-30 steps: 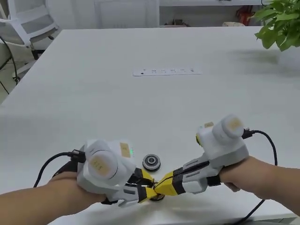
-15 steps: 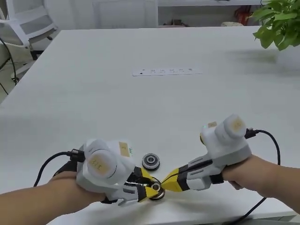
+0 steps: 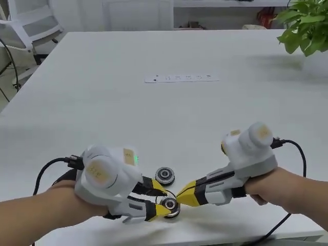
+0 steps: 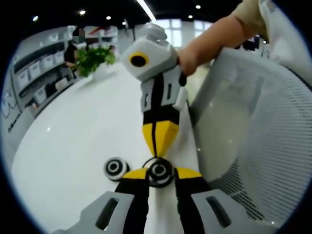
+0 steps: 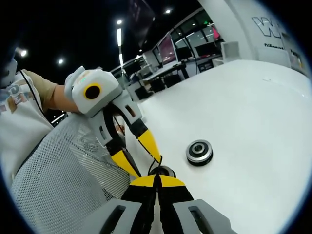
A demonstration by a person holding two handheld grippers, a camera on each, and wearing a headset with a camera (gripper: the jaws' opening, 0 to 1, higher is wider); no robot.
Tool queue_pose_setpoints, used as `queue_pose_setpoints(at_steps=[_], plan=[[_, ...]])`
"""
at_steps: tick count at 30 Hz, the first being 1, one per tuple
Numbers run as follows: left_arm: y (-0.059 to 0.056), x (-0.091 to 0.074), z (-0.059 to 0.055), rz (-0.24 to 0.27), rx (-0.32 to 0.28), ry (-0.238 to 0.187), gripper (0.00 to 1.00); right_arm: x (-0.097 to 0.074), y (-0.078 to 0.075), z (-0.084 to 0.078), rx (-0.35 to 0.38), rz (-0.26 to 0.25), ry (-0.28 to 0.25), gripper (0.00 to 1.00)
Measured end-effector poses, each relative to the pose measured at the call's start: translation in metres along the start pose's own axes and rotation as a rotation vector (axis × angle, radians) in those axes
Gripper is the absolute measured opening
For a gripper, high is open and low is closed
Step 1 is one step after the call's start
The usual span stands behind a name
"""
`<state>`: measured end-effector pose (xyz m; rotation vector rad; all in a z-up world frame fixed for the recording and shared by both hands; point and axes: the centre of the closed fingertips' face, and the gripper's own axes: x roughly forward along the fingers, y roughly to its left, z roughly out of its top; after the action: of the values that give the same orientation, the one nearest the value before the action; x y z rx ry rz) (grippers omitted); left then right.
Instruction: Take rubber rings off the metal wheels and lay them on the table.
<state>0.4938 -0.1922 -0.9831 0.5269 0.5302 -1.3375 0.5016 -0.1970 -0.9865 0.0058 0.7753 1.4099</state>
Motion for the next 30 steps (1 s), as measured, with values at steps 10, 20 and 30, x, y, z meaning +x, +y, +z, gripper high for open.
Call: queue_pose_setpoints(at_steps=[10, 20, 30], plan=[[0.002, -0.020, 0.006, 0.014, -0.035, -0.050, 0.36, -0.001, 0.003, 0.005, 0.003, 0.009, -0.013, 0.00], [0.008, -0.046, 0.009, 0.053, -0.101, -0.114, 0.47, 0.002, 0.011, 0.016, -0.013, 0.024, -0.018, 0.00], [0.013, -0.069, 0.001, 0.110, -0.146, -0.148, 0.54, 0.012, 0.013, 0.033, -0.038, 0.034, -0.023, 0.00]])
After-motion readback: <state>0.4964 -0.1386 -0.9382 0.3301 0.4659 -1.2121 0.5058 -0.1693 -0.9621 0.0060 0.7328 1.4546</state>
